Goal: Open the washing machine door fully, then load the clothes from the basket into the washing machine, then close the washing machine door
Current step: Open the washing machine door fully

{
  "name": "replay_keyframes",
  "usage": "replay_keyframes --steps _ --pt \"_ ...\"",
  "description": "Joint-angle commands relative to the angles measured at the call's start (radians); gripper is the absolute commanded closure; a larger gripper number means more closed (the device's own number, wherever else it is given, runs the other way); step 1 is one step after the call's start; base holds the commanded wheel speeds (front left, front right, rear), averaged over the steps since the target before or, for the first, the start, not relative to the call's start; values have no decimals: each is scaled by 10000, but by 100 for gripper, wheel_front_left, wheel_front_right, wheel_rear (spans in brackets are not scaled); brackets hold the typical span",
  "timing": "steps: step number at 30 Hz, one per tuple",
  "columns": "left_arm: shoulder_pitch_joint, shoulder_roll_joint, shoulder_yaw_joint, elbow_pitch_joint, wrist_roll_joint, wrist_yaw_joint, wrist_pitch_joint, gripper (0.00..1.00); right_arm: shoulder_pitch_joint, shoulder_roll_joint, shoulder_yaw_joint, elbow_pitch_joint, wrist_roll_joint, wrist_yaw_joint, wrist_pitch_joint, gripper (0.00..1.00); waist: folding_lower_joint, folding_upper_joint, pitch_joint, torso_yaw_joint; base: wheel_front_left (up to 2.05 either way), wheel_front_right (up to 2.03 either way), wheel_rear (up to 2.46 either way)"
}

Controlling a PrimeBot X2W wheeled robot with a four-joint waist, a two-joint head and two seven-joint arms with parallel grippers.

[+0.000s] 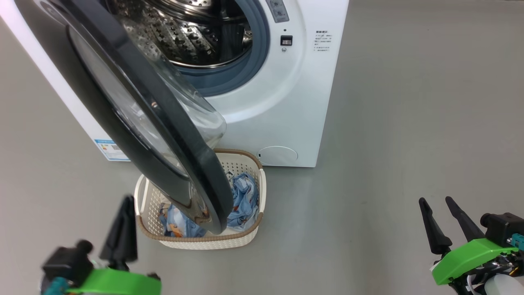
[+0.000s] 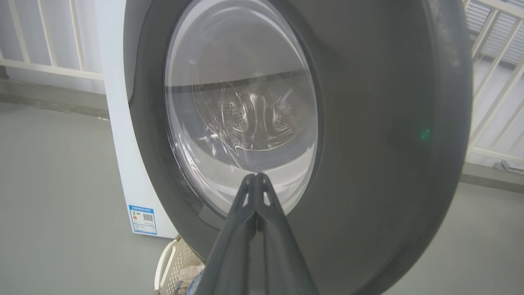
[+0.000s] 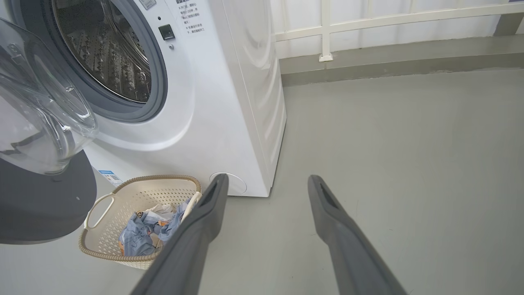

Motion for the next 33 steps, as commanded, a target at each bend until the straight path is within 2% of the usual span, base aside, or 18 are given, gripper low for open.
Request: replay_keyframes --steps 1,10,14,18,21,25,28,33 --pt "-509 88 484 -730 -104 -16 -65 100 75 -118 100 -261 -48 100 -122 0 0 0 -5 47 0 0 0" --pt "-779 14 459 -3440 371 -16 -65 100 79 -156 3 -383 -79 100 -122 0 0 0 3 137 0 0 0" --pt "-884 7 -415 -4698 242 151 -65 100 56 -165 1 -430 -108 100 -122 0 0 0 18 132 0 0 0" --pt "-906 5 -1770 -5141 215 324 -65 100 36 -161 46 -460 -120 100 -122 0 0 0 18 92 0 0 0" --pt "-992 5 -2811 -4907 71 380 -65 100 15 -161 94 -471 -106 100 -122 0 0 0 16 65 0 0 0" --pt "-1179 4 -3875 -3821 -260 388 -65 100 -33 -161 224 -473 -65 100 -122 0 0 0 38 28 0 0 0" --pt "-1491 4 -4368 -2609 -779 424 -65 100 -115 -184 348 -455 -14 100 -122 0 0 0 85 -4 0 0 0" --pt "-1944 4 -4458 -1091 -1122 532 -65 100 -170 -202 415 -443 31 100 -122 0 0 0 106 -28 0 0 0"
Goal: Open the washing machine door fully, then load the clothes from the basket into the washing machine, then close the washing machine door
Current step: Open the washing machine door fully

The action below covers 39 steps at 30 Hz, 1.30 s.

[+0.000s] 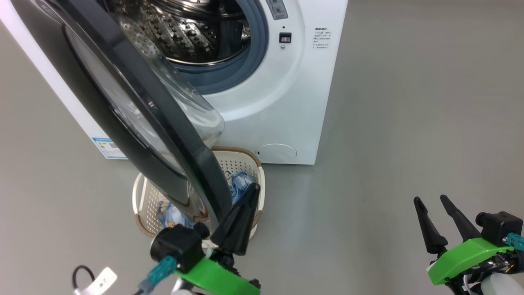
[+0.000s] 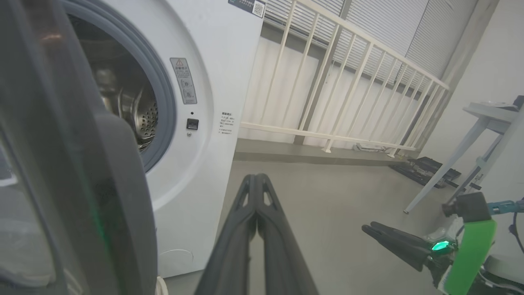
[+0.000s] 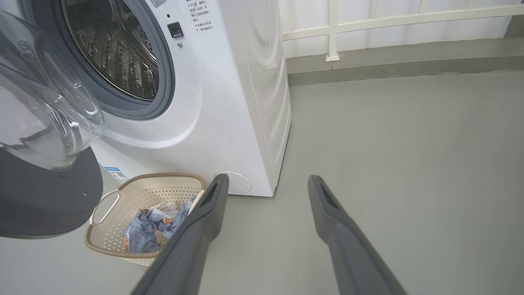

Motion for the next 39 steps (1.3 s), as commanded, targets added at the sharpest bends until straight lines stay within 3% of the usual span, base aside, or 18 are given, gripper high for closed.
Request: replay_keyframes --steps 1,13,39 --pt "-484 32 293 -8 -71 62 -53 100 -219 -187 227 -210 66 100 -122 0 0 0 2 -12 0 0 0" --pt "-1284 32 660 1734 -628 145 -53 100 -349 -174 162 -314 35 100 -122 0 0 0 164 -38 0 0 0" --pt "-1057 32 1538 2167 -940 50 -53 100 -347 -182 57 -408 18 100 -122 0 0 0 130 320 0 0 0"
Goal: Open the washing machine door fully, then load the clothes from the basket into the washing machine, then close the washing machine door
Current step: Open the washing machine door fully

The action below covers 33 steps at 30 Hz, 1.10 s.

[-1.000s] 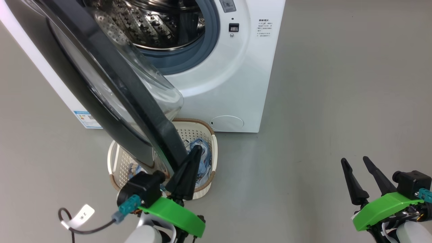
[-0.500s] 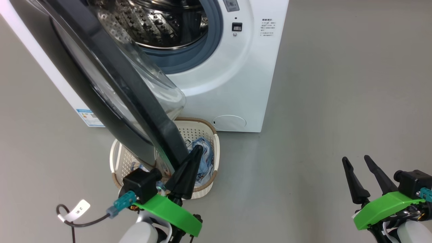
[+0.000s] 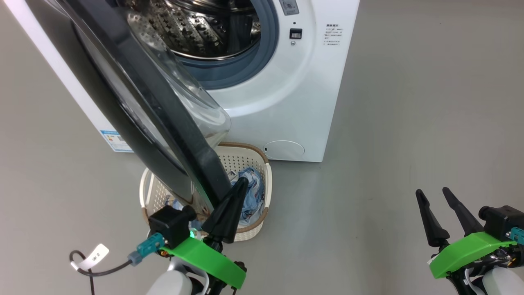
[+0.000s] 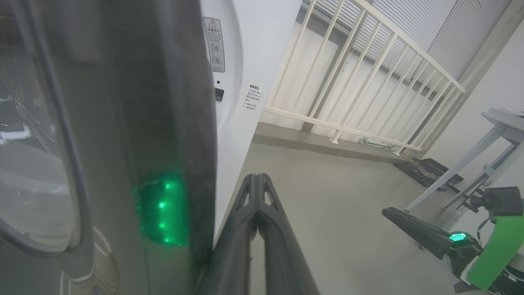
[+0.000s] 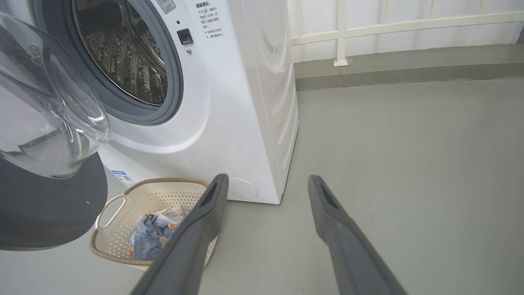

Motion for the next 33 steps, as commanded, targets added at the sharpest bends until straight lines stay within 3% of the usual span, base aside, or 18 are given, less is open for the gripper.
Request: replay_keyframes --steps 1,22,33 --pt "-186 339 774 -109 -107 158 -69 100 -198 -182 147 -251 18 100 -122 0 0 0 6 41 0 0 0" --pt "696 338 1408 -435 200 159 -69 100 -84 -151 7 -286 -25 100 -122 0 0 0 -54 490 0 0 0" --pt "1574 338 1941 -1129 453 617 -69 100 -6 -161 26 -282 2 100 -122 0 0 0 -176 709 0 0 0"
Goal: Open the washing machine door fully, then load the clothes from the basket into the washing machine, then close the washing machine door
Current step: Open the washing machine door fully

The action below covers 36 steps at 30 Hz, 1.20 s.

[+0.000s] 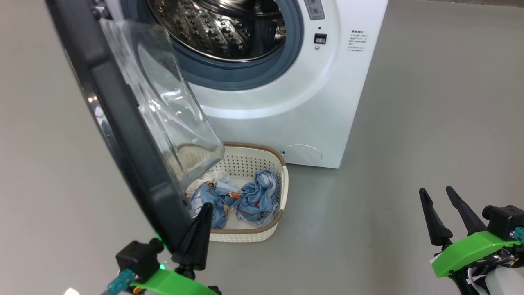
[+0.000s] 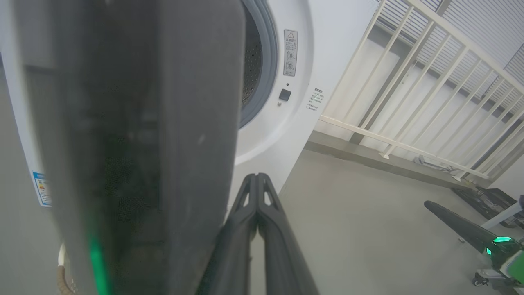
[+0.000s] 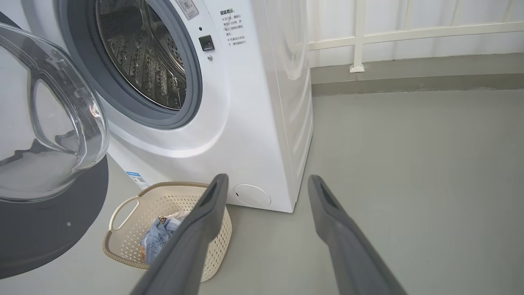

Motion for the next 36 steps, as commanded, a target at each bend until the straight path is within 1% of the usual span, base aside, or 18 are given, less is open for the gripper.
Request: replay_keyframes --steps 1,12,20,31,36 --pt "-115 292 672 -275 125 269 -67 100 -8 -162 169 -243 5 100 -122 0 0 0 -9 32 0 0 0" --pt "718 292 1393 -943 362 650 -67 100 39 -230 172 -243 20 100 -122 0 0 0 -27 252 0 0 0" --pt "929 292 2232 -1226 607 863 -67 100 4 -286 136 -305 9 100 -122 0 0 0 154 536 0 0 0" --pt "846 292 3740 -1043 969 1064 -67 100 -158 -315 134 -351 -18 100 -122 0 0 0 415 734 0 0 0" --pt "805 292 4221 -1006 1025 1118 -67 100 -173 -327 131 -387 -26 100 -122 0 0 0 490 769 0 0 0"
